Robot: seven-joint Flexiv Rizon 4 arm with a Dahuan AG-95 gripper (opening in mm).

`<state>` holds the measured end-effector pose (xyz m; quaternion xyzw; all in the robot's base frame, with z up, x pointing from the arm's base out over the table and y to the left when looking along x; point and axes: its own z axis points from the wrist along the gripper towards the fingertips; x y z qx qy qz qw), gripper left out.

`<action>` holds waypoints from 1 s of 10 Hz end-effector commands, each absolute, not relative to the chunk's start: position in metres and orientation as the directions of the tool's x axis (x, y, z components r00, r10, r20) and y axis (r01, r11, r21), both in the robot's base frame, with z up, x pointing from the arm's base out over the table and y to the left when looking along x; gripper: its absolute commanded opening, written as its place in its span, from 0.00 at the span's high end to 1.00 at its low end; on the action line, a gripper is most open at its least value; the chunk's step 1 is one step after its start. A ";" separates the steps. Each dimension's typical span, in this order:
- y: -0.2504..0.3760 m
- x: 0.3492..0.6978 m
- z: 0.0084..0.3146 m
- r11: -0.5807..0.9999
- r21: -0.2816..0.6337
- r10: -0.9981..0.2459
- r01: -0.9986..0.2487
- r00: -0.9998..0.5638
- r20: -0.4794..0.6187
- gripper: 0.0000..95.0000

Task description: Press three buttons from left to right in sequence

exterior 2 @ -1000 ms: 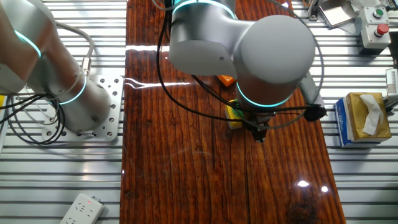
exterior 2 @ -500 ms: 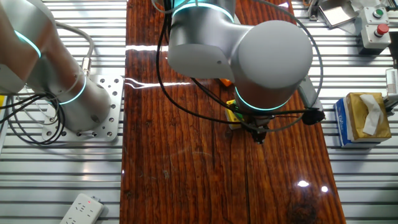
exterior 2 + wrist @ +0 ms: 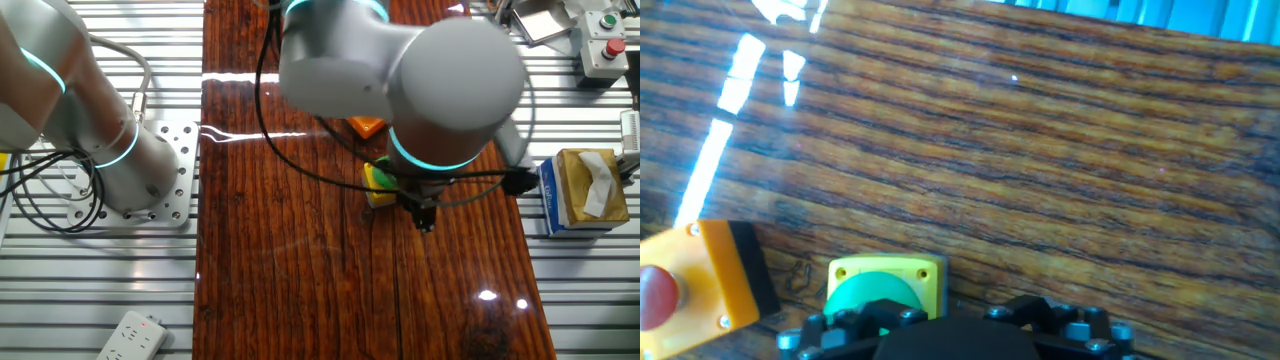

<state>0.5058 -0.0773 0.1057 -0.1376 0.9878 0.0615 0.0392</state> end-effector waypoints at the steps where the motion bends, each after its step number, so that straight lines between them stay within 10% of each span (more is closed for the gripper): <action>1: -0.070 0.517 0.120 0.965 0.112 -0.232 -0.238 -0.970 -0.067 0.00; 6: -0.019 0.549 0.139 0.990 0.111 -0.082 -0.089 -0.995 -0.062 0.00; 7: -0.004 0.551 0.138 0.993 0.111 -0.042 -0.050 -0.997 -0.072 0.20; 10: 0.019 0.556 0.136 0.994 0.112 0.008 -0.003 -0.995 -0.101 0.20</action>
